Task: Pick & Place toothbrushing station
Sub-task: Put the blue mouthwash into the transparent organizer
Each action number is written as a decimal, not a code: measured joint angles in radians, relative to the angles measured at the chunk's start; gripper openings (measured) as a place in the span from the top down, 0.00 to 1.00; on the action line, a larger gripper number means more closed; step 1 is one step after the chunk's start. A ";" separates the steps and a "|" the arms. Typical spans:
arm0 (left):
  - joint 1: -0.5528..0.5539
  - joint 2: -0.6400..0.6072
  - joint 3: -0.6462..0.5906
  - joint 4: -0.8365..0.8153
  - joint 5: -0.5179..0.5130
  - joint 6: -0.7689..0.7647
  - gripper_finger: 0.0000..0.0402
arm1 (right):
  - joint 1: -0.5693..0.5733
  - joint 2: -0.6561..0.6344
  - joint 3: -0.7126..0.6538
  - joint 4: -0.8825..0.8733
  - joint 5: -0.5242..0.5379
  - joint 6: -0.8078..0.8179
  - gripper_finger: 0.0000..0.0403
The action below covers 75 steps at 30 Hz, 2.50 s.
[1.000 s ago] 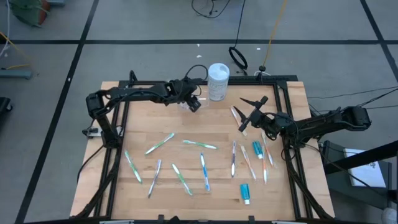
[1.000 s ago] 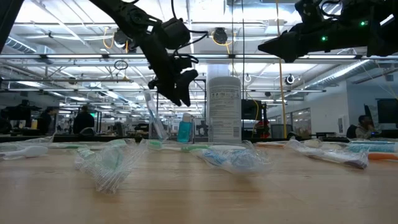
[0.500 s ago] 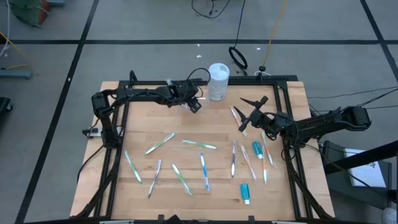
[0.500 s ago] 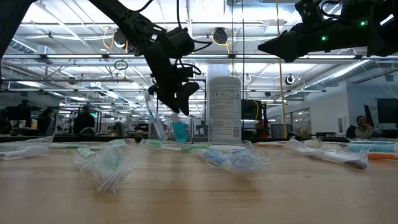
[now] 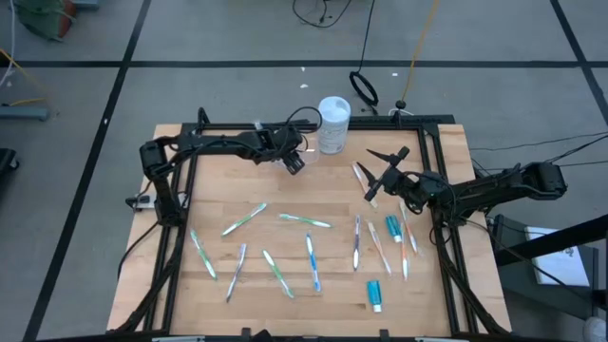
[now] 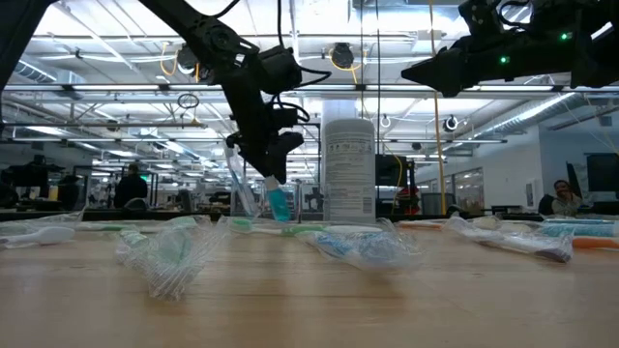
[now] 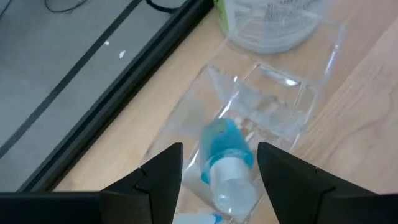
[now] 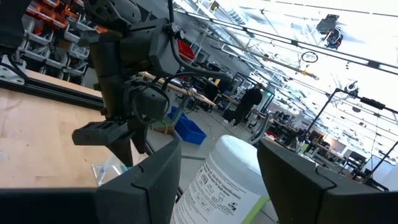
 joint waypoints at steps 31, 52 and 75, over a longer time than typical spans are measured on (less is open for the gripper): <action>0.078 0.004 0.148 -0.188 0.188 0.098 0.71 | 0.000 0.000 0.000 0.003 0.000 -0.002 0.48; 0.152 0.002 0.260 -0.360 0.325 0.293 0.74 | -0.001 0.000 0.000 0.030 0.000 -0.004 0.48; 0.085 0.095 0.259 -0.379 0.203 0.959 0.74 | 0.000 0.000 0.000 0.023 0.000 -0.018 0.48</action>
